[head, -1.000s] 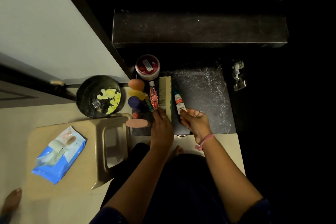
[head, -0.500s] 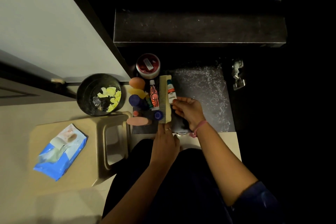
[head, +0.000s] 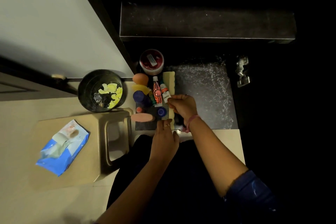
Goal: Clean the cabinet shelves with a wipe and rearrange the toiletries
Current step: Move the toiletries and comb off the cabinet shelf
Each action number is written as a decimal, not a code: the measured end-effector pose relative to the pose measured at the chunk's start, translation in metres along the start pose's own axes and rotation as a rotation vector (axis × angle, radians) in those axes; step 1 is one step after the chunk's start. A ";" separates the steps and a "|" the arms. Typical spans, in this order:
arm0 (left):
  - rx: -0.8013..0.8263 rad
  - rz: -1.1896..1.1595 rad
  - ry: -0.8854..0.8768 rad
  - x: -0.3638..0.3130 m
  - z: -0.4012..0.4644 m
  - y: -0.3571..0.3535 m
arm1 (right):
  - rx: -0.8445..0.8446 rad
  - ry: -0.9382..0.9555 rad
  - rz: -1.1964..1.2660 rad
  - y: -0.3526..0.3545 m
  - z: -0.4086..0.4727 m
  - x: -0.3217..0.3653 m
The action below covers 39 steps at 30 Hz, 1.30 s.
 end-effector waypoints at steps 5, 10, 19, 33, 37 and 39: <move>-0.009 0.010 -0.017 -0.002 -0.001 0.000 | -0.041 0.007 -0.075 0.002 0.002 -0.004; 0.010 0.015 -0.038 -0.005 0.002 0.000 | -0.037 0.038 -0.112 -0.001 0.001 -0.001; -0.038 -0.027 -0.024 -0.011 0.000 0.004 | -0.018 0.029 -0.122 0.004 -0.003 0.002; -0.053 -0.073 0.066 -0.011 -0.013 -0.002 | 0.005 0.127 -0.134 0.018 -0.014 0.004; -0.066 -0.121 0.113 -0.007 -0.017 -0.002 | 0.009 0.172 -0.088 0.022 -0.021 0.005; -0.075 -0.140 0.105 -0.005 -0.020 -0.001 | 0.003 0.183 -0.045 0.025 -0.025 0.002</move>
Point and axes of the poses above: each hand's wrist, its own z-axis towards the middle knuckle, its own y-axis out of the back of the hand, x = y × z, the point moved 7 cm from there along z, towards the middle knuckle, and after that the axes turned 4 degrees about -x, right-handed, at the moved point
